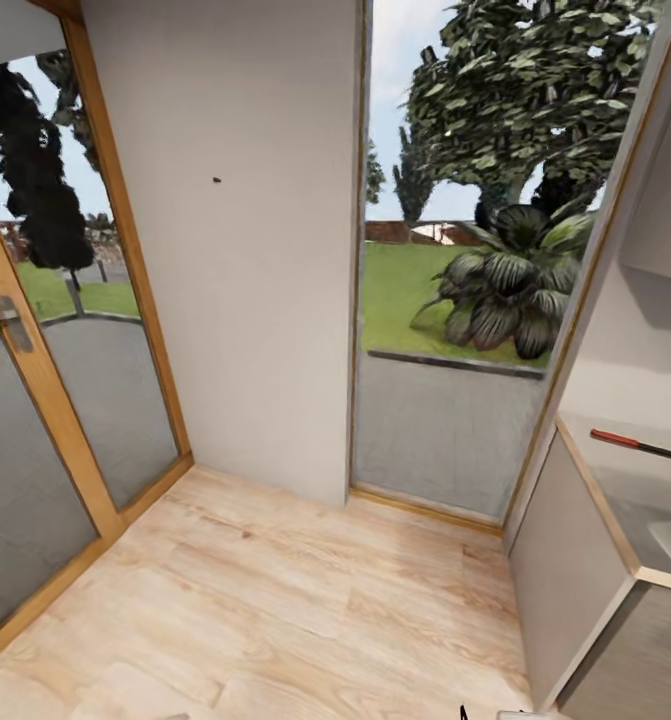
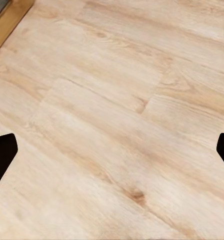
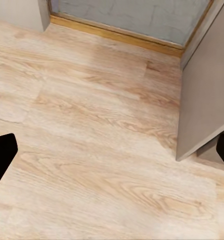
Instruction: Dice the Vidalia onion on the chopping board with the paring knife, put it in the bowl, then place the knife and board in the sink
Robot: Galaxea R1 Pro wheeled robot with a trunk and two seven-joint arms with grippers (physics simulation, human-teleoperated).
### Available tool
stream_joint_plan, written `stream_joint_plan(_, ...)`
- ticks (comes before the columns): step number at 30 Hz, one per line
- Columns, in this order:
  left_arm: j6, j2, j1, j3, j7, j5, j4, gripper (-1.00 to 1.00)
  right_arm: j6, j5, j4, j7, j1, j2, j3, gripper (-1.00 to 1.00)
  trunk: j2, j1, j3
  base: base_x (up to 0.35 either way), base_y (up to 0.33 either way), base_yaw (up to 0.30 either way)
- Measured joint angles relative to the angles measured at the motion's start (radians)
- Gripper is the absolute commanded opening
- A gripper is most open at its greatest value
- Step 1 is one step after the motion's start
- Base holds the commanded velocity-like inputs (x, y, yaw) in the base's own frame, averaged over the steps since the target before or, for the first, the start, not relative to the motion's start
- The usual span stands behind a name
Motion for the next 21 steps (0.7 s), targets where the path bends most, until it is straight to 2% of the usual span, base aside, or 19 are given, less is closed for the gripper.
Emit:
stream_joint_plan(15,0.000,0.000,0.000,0.000,0.000,0.000,0.000,1.00,-0.001,0.001,0.000,0.001,0.000,0.000,0.001,1.00,0.000,0.000,0.006,0.236,0.190,-0.205)
stream_joint_plan(21,0.000,0.000,0.000,0.000,-0.001,0.000,0.000,1.00,-0.001,0.001,0.000,0.001,0.000,0.000,0.001,1.00,0.000,0.000,0.009,0.224,0.056,-0.211)
